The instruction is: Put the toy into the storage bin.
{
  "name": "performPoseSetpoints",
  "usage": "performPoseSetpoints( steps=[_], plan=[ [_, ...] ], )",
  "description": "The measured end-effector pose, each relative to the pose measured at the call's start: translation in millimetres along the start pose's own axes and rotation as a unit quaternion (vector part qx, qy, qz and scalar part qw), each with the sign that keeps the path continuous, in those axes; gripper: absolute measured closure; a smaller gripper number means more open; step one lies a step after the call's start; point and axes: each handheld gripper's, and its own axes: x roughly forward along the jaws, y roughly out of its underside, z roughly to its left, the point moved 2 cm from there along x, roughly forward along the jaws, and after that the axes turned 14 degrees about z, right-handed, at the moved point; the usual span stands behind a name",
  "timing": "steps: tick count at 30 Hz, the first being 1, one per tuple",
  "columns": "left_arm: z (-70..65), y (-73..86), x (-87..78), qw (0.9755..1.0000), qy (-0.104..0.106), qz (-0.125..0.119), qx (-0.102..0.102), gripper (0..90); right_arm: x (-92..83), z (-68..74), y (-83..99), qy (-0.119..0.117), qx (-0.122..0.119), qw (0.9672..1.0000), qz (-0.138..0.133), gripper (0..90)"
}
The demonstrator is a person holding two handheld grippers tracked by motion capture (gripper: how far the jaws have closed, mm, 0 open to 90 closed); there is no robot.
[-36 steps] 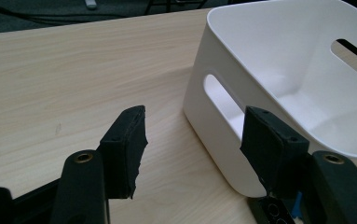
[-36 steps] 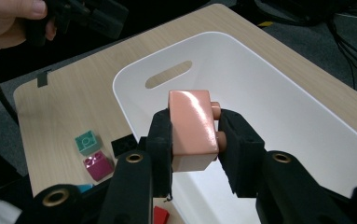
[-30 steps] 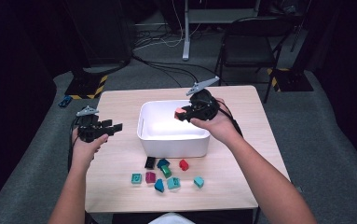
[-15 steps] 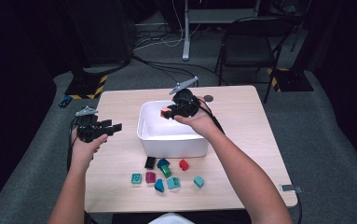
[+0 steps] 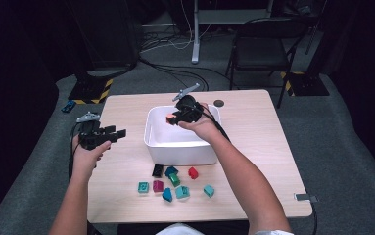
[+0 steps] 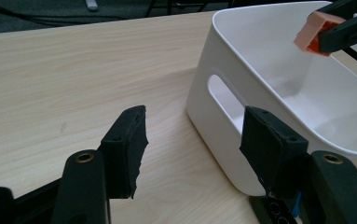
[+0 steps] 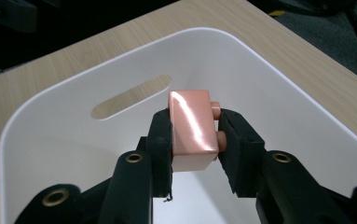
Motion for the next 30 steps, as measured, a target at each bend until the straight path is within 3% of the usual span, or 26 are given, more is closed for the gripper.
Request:
performPoseSetpoints(
  steps=[10, 18, 30],
  plan=[
    [1.0, 0.6, -1.1, 1.0, 0.001, -0.003, 0.001, 40.3, 20.8, -9.2, -0.5, -0.006, 0.006, 0.9998, 0.016, 66.1],
    [2.4, 1.6, -0.9, 1.0, 0.001, -0.007, -0.002, 40.3, 34.6, -7.1, -0.5, -0.002, -0.012, 0.998, 0.063, 65.9],
    [2.5, 1.6, -0.9, 1.0, 0.0, -0.006, -0.002, 40.3, 28.9, -4.7, -1.0, -0.001, -0.01, 0.9982, 0.059, 61.1]
  ],
)
